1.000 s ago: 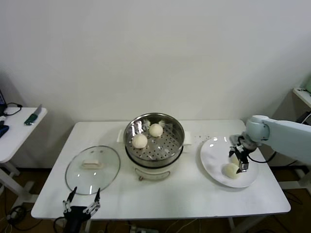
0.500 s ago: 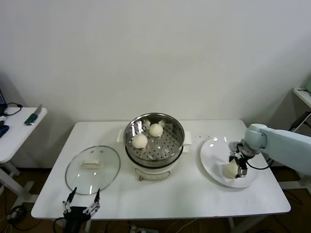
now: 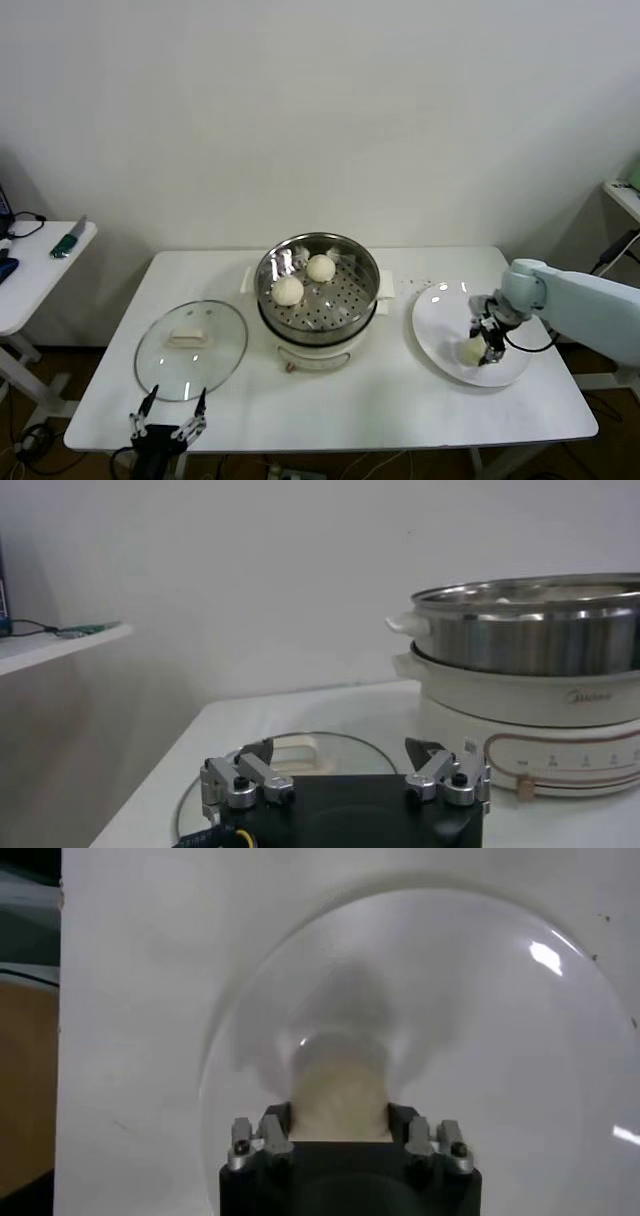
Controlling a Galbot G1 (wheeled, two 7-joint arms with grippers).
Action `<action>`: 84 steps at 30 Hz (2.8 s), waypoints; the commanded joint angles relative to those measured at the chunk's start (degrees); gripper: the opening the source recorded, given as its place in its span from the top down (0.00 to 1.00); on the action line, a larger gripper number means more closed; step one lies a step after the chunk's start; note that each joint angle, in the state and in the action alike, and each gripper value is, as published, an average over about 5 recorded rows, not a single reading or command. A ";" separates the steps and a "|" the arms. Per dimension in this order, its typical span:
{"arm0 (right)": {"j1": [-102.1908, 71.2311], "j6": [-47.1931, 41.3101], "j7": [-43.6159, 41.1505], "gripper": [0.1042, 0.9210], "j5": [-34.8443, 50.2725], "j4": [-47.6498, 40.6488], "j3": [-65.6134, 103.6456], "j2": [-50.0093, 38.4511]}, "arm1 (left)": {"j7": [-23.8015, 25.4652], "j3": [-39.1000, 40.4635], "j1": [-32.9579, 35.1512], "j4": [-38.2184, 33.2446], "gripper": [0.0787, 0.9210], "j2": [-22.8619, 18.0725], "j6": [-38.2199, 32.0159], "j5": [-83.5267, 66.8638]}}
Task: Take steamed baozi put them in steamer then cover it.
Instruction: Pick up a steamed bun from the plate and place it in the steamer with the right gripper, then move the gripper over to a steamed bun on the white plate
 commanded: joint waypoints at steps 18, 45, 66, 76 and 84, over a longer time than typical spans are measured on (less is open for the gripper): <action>46.70 23.18 -9.66 0.36 6.22 18.70 -15.23 16.06 | 0.06 0.59 0.03 0.07 0.12 -0.03 0.04 0.94; 22.40 25.17 -0.93 0.36 -18.70 17.01 -9.04 35.41 | 0.06 0.65 0.49 -0.82 0.12 -0.87 0.04 1.07; 16.51 26.07 2.05 0.35 -20.90 10.81 -7.68 36.57 | 0.11 0.63 0.24 -0.47 0.12 -0.96 0.12 1.17; 22.06 28.32 1.39 0.13 -13.45 10.42 -6.53 34.68 | 0.20 0.49 0.30 -0.81 0.12 -0.78 0.32 1.20; 30.18 31.82 -2.47 0.12 -3.50 8.25 -6.85 29.67 | 0.24 0.57 0.33 -0.98 0.12 -0.70 0.36 1.39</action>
